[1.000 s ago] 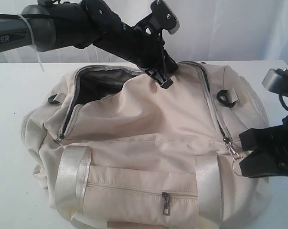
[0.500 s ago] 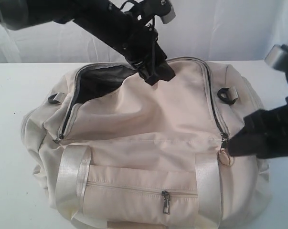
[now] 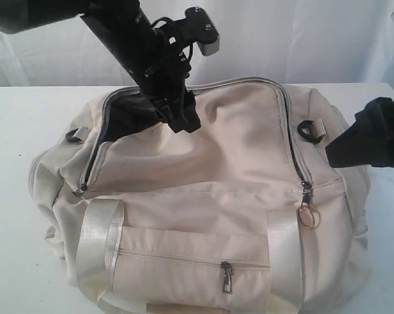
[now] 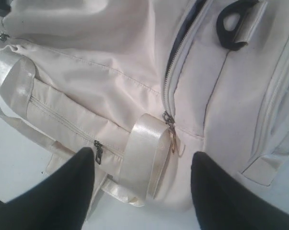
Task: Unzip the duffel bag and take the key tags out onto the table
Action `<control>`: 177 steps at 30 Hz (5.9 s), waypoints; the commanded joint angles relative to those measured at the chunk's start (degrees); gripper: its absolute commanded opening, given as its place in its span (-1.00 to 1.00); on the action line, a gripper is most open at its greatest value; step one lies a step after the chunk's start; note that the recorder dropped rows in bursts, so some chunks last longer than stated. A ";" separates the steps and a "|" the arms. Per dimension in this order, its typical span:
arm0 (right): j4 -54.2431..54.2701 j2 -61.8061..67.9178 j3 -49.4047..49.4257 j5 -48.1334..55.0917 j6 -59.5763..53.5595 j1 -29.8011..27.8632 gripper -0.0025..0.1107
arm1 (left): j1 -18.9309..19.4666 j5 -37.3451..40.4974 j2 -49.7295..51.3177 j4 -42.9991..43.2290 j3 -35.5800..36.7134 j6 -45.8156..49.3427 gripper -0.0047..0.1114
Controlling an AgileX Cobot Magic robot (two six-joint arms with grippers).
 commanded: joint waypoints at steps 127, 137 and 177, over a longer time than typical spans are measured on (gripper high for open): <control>27.21 7.15 21.26 -5.34 -13.11 -0.04 -0.40 | -29.45 -28.54 -32.08 19.78 45.98 -54.34 -0.92; 11.15 9.77 22.22 -5.13 -1.96 -0.04 -0.83 | -29.45 -26.58 -20.49 22.79 45.98 -54.26 -0.92; 7.39 -11.12 15.29 -8.68 -4.17 -0.04 -0.84 | -25.46 -8.48 -32.11 35.07 31.75 -62.42 -0.92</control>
